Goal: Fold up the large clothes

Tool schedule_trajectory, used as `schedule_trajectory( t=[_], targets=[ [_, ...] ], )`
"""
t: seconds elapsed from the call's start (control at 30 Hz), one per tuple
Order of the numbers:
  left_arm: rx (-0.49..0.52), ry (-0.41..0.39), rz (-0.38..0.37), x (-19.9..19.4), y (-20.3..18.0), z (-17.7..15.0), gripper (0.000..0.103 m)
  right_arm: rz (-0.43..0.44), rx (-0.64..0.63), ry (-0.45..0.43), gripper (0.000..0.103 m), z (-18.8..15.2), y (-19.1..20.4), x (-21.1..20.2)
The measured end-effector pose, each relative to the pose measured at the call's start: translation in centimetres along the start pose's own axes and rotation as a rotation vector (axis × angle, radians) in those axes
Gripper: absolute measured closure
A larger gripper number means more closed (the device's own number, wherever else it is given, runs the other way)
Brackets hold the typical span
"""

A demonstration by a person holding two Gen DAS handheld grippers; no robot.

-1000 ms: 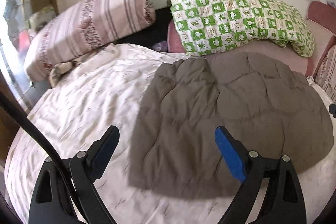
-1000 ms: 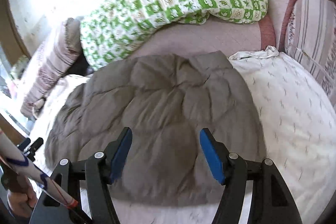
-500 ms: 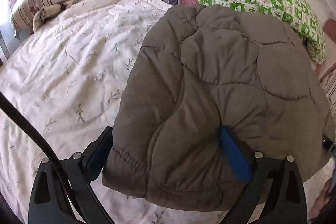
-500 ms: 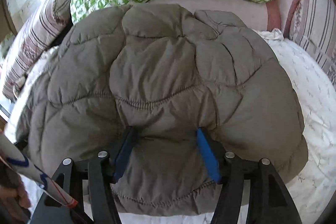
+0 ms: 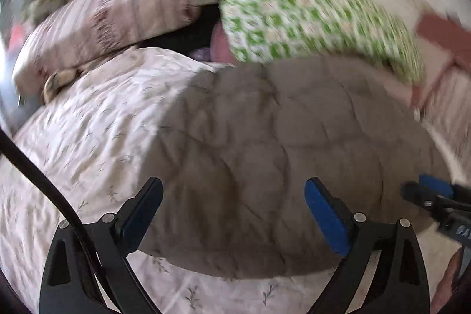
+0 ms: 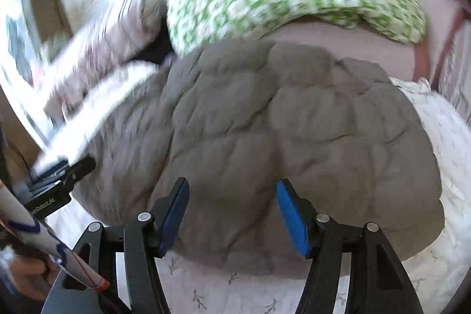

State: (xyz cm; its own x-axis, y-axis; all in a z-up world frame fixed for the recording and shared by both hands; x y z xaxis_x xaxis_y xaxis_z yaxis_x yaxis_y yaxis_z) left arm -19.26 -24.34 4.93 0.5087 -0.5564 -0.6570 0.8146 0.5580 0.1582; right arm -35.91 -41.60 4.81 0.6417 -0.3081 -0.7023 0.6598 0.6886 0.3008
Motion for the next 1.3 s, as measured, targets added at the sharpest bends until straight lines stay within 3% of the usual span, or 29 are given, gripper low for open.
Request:
schedule_trajectory(
  t=[0.07, 0.1, 0.2, 0.27, 0.37, 0.57, 0.63, 0.83, 0.93, 1.0, 1.07, 1.3],
  targets=[
    [0.059, 0.109, -0.010, 2.3, -1.2, -1.0, 0.006, -0.032, -0.022, 0.028, 0.029, -0.9, 0.4, 1.6],
    [0.068, 0.127, -0.006, 2.9, -1.4, -1.2, 0.004, -0.026, -0.013, 0.047, 0.028, -1.2, 0.2, 2.3],
    [0.044, 0.127, -0.024, 2.6, -0.8, -0.8, 0.004, 0.016, 0.018, 0.083, 0.028, -1.0, -0.3, 2.3],
    [-0.009, 0.092, -0.039, 1.2, 0.5, -0.1, 0.004, 0.073, 0.053, 0.061, 0.029, 0.1, -0.8, 0.5],
    [-0.093, 0.062, -0.020, -0.1, 3.1, 0.3, 0.004, 0.055, 0.118, -0.004, 0.028, 1.7, -2.9, -2.0],
    [-0.180, 0.181, 0.032, 1.4, 6.3, -1.5, 0.004, 0.001, 0.353, -0.038, 0.032, 3.5, -10.4, -5.6],
    [-0.158, 0.248, -0.008, 3.1, 5.8, -2.4, 0.004, 0.025, 0.431, -0.014, 0.035, 3.2, -12.6, -6.0],
    [-0.250, 0.265, -0.094, 3.2, 6.9, -2.4, 0.004, -0.012, 0.501, 0.114, 0.036, 0.4, -15.2, -2.1],
    [-0.305, 0.219, -0.085, 1.3, 9.0, -2.3, 0.004, 0.049, 0.489, 0.043, 0.034, 1.9, -14.7, -5.0],
    [-0.330, 0.196, -0.060, 0.3, 10.9, -2.2, 0.004, 0.047, 0.464, -0.030, 0.026, 2.8, -14.7, -7.0],
    [-0.381, 0.204, -0.041, 0.0, 12.9, -3.0, 0.004, 0.033, 0.487, -0.063, 0.025, 3.0, -15.8, -8.1],
    [-0.588, 0.265, -0.190, 1.2, 15.7, -6.4, 0.004, 0.012, 0.685, 0.002, 0.025, 0.6, -22.1, -8.2]
  ],
)
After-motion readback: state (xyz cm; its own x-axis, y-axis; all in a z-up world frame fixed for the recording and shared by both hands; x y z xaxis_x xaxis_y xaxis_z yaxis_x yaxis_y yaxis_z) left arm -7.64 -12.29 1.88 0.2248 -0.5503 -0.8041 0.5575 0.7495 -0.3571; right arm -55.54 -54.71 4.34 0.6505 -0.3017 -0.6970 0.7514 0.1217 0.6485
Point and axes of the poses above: each gripper's, at about its wrist camera, not at the fingertips, and x roughly the way its jaws point, y to its left, z to its top, the point moved 3 cm from there along x, roughly the way its jaws point, and after that the axes turned 14 degrees about x, right-handed, at the moved point
